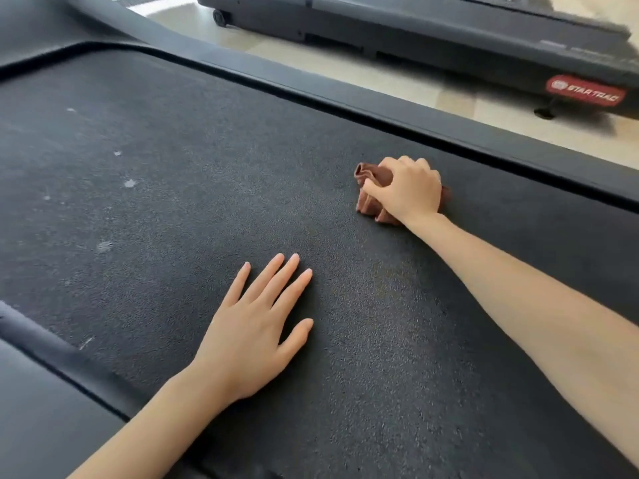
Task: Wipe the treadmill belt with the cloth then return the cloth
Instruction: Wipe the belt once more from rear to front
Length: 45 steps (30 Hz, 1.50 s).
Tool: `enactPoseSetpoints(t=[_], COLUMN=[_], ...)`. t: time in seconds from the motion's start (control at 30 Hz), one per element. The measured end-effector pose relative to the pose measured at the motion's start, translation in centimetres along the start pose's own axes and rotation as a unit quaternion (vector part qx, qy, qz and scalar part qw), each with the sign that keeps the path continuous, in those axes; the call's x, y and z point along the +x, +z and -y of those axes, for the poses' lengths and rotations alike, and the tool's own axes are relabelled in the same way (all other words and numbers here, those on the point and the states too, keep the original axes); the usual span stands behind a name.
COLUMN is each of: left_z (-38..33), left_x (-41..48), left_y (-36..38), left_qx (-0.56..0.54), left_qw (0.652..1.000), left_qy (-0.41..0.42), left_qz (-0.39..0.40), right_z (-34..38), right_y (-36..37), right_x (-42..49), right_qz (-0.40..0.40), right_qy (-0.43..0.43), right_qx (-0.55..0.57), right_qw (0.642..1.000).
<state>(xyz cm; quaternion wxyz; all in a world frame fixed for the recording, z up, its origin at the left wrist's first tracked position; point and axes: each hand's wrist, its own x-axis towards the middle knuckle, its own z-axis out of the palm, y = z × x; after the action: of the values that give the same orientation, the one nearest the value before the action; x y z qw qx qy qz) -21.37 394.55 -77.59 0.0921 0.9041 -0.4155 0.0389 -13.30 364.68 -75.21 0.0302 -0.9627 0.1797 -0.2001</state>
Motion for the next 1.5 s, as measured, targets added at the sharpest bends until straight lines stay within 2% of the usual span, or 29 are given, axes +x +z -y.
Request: enactPoseSetpoints(t=[0.07,0.13,0.23,0.37,0.57,0.67,0.77,0.93,1.0,1.13,1.2,1.33,1.5], left_z=[0.1,0.1,0.1,0.1,0.3,0.4,0.5,1.8,3.1,6.9,9.2,12.4,12.9], left_x=[0.0,0.0,0.0,0.0,0.0,0.0,-0.6,-2.6,-3.6,-6.4,-8.3,-11.5,-11.6], left_y=[0.0,0.1,0.1,0.1,0.2,-0.1,-0.4,-1.5,-2.4,-4.6,-5.4,-6.1,-5.9], left_qx=[0.001,0.001,0.002,-0.002,0.003,-0.008,-0.029,-0.050,-0.063,-0.046,-0.027,0.006,0.015], left_qw=[1.000,1.000,1.000,1.000,1.000,1.000,0.999,0.999,0.998,0.990,0.981,0.960,0.955], left_qy=[-0.001,0.000,-0.001,0.001,0.008,0.014,0.013,-0.008,-0.030,-0.126,-0.186,-0.279,-0.292], left_qz=[-0.001,-0.001,-0.006,-0.013,-0.009,-0.001,0.004,0.012,-0.001,-0.042,-0.037,0.021,0.040], right_z=[0.8,1.4,2.1,3.2,2.5,2.6,3.5,6.7,8.3,11.0,12.0,15.7,22.4], right_y=[0.6,0.2,-0.7,-3.4,-6.7,-5.6,-3.1,0.6,1.6,2.6,2.1,0.4,-1.7], right_x=[1.3,0.6,-3.5,-11.3,-18.9,-16.3,-10.6,0.3,2.6,2.2,0.8,-4.6,-14.1], right_qz=[0.012,0.009,0.000,-0.049,-0.028,-0.039,-0.031,0.049,0.061,0.018,0.026,0.024,0.004], right_qy=[0.053,0.069,-0.001,-0.082,-0.164,-0.182,-0.146,-0.121,-0.085,-0.008,-0.037,-0.146,-0.280], right_qx=[-0.014,-0.013,0.020,0.055,0.105,0.109,0.086,0.049,0.037,0.017,0.028,0.085,0.168], right_qw=[0.998,0.998,1.000,0.994,0.980,0.976,0.985,0.990,0.994,1.000,0.999,0.985,0.945])
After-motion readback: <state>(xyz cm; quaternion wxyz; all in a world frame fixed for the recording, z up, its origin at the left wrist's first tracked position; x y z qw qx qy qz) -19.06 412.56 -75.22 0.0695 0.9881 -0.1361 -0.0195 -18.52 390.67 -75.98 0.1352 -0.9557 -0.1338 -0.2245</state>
